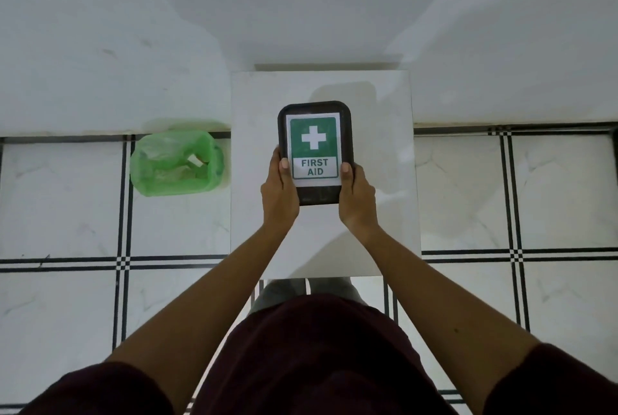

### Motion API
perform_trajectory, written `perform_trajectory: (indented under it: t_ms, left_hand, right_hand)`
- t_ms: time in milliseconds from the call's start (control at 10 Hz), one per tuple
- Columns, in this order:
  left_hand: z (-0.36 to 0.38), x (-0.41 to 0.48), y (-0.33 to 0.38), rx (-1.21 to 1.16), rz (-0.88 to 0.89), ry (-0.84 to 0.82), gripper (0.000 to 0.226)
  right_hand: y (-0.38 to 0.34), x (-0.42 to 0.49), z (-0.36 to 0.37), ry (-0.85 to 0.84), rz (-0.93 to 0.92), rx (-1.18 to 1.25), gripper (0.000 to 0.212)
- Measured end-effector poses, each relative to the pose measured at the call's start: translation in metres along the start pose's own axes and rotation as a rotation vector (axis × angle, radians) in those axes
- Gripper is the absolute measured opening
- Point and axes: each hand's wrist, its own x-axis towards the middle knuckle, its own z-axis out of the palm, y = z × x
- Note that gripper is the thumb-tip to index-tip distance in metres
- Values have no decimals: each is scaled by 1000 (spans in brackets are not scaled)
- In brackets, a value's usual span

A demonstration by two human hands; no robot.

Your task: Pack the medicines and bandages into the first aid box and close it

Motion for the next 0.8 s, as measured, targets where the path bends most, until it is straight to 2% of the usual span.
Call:
perform_trajectory:
  t_ms: [100,300,400,500,600,700,800]
  left_hand:
    - [-3,-2,-7,34,33,-67,47]
    - [-4,-5,-14,80,35,-96,48]
    - [-5,-6,-14,138,76,-102,52]
    - [-12,-12,-15,373,208,-91,55]
    - [-25,-18,-19,676,398,-172,55]
    - [-35,-21,-25,802,430,-222,57]
    - [-40,-20,-6,758,434,-168,57]
  right_hand:
    - [2,-3,0,8,32,8,38]
    - [7,-13,0,19,39,-20,40]
    - [10,-10,0,112,-49,-220,52]
    - [11,-14,-1,161,-278,-442,62]
    - [19,-21,-3,107,-479,-600,62]
    - [24,-29,-5,84,-499,-637,61]
    - [4,-26,-13,90,-505,-618,62]
